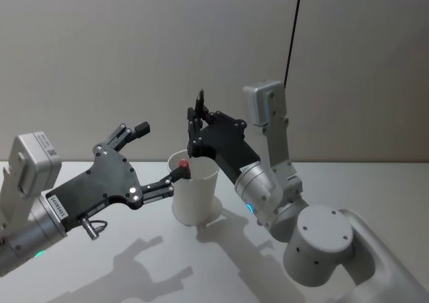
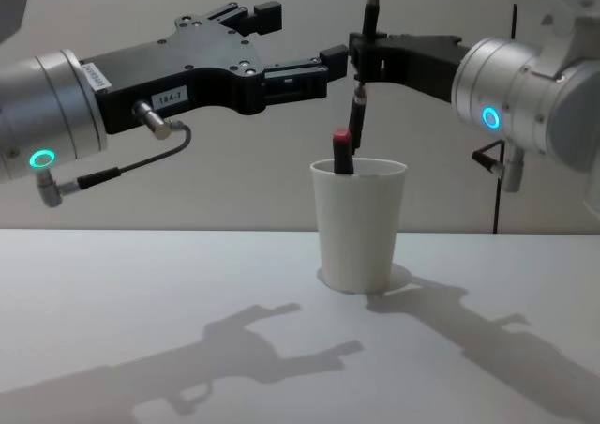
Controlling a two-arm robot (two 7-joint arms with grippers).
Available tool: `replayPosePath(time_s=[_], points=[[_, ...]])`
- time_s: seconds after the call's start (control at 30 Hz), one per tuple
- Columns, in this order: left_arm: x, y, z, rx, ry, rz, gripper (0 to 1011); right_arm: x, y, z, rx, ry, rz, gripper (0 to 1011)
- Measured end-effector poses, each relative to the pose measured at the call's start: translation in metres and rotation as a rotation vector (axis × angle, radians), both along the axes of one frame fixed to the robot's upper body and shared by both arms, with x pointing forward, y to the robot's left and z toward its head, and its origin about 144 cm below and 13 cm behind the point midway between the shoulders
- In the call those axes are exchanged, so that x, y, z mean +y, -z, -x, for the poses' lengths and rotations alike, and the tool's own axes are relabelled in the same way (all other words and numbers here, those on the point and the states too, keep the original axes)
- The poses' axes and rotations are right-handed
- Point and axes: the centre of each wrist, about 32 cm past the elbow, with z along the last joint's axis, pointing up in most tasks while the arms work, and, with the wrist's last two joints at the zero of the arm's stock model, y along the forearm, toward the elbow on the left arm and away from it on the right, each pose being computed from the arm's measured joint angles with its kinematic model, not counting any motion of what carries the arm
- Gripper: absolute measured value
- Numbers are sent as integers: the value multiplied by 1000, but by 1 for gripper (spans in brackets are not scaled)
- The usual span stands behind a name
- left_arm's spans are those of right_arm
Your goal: Place the pen into the pen holder.
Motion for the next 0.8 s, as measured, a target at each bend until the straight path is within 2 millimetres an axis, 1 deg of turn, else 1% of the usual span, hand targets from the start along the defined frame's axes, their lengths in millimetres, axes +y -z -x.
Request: replayPosePath(time_s=[0.8], points=[[0,0,0,0,0,0,1002,8,8,-7,24,14,35,147]])
